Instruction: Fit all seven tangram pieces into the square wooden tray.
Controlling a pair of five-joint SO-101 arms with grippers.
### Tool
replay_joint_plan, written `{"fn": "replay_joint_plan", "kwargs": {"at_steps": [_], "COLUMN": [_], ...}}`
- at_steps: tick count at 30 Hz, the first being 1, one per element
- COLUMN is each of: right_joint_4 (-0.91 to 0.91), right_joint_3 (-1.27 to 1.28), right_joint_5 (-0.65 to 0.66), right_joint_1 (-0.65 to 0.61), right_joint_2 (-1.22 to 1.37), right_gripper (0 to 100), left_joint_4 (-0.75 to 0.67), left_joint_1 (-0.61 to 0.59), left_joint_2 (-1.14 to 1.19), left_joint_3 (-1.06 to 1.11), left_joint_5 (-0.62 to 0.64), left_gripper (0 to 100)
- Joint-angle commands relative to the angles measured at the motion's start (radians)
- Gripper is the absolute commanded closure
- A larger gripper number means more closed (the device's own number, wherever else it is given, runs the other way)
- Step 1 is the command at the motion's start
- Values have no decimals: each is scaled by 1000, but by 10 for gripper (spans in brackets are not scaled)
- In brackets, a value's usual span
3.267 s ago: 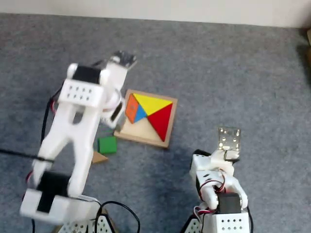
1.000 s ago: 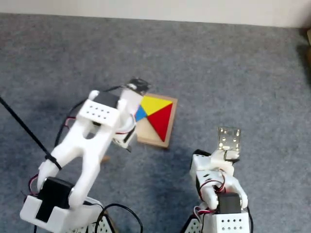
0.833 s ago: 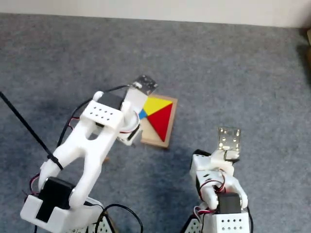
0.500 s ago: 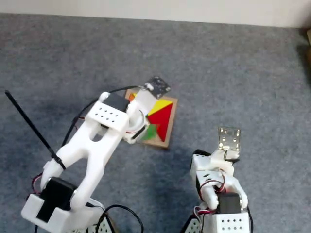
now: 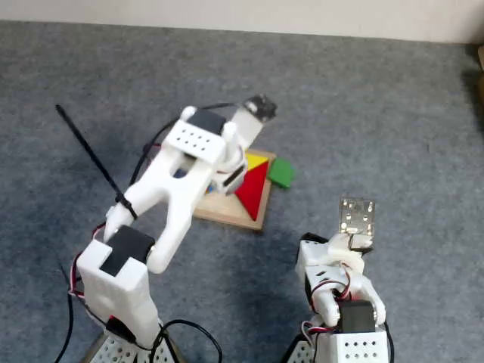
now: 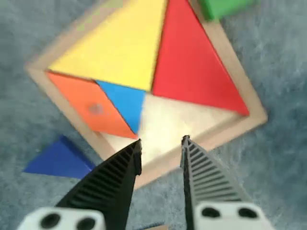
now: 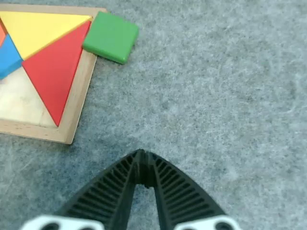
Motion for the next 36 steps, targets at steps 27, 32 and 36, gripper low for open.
{"fn": "replay_joint_plan", "kwargs": {"at_steps": [27, 32, 36], "right_joint_4": [-151, -151, -151], "right_joint_3": [139, 139, 139], "right_joint_5": [-14, -14, -14], "right_joint_1": [274, 274, 274], "right_joint_2": [-10, -10, -10], "right_gripper": [994, 994, 994], "left_joint_4": [-161, -169, -160], "left_joint_1": [176, 189, 177], "left_joint_2": [390, 490, 588], "left_joint_3": [-515, -591, -679], "left_joint_5": [269, 319, 319], "left_gripper": [730, 729, 731]}}
